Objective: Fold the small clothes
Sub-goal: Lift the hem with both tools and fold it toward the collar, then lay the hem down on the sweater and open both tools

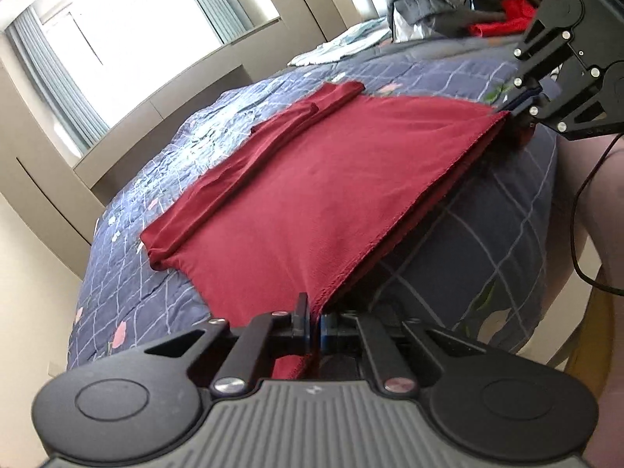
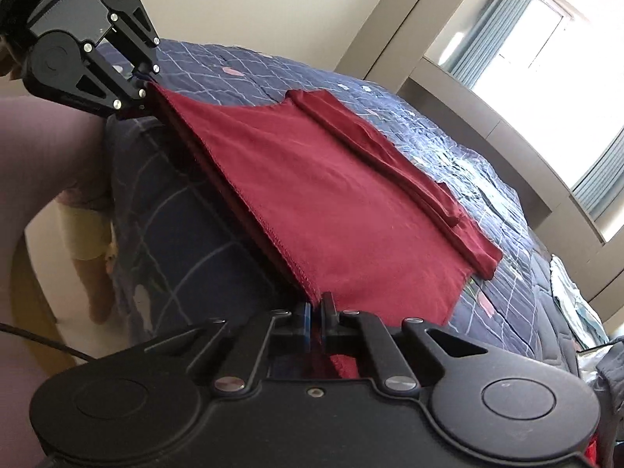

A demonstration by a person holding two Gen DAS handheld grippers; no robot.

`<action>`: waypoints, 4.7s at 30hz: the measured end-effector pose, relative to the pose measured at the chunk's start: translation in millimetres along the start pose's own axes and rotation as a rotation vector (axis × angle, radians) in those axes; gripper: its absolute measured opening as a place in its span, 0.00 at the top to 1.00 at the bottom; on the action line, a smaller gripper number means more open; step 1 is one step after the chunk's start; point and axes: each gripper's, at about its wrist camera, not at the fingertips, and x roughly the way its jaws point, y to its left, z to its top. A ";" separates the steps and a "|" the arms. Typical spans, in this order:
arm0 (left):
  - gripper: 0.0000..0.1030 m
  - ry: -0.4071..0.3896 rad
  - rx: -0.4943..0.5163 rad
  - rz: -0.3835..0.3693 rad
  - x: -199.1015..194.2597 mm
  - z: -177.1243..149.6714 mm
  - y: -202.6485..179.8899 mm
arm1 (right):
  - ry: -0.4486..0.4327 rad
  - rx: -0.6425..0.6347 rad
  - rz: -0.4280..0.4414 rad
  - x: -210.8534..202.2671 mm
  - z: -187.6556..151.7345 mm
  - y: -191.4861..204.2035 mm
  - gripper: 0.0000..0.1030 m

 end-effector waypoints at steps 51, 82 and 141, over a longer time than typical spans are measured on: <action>0.94 0.248 -0.105 -0.320 323.2 157.1 275.0 | 0.210 0.060 0.173 319.2 154.8 -278.0 0.83; 0.94 0.141 -0.732 -0.159 313.2 79.8 312.6 | 0.056 0.638 0.013 294.5 74.0 -300.1 0.92; 0.00 -0.103 -1.089 0.292 201.4 -33.0 181.1 | -0.138 0.098 -0.482 287.1 148.1 -123.1 0.01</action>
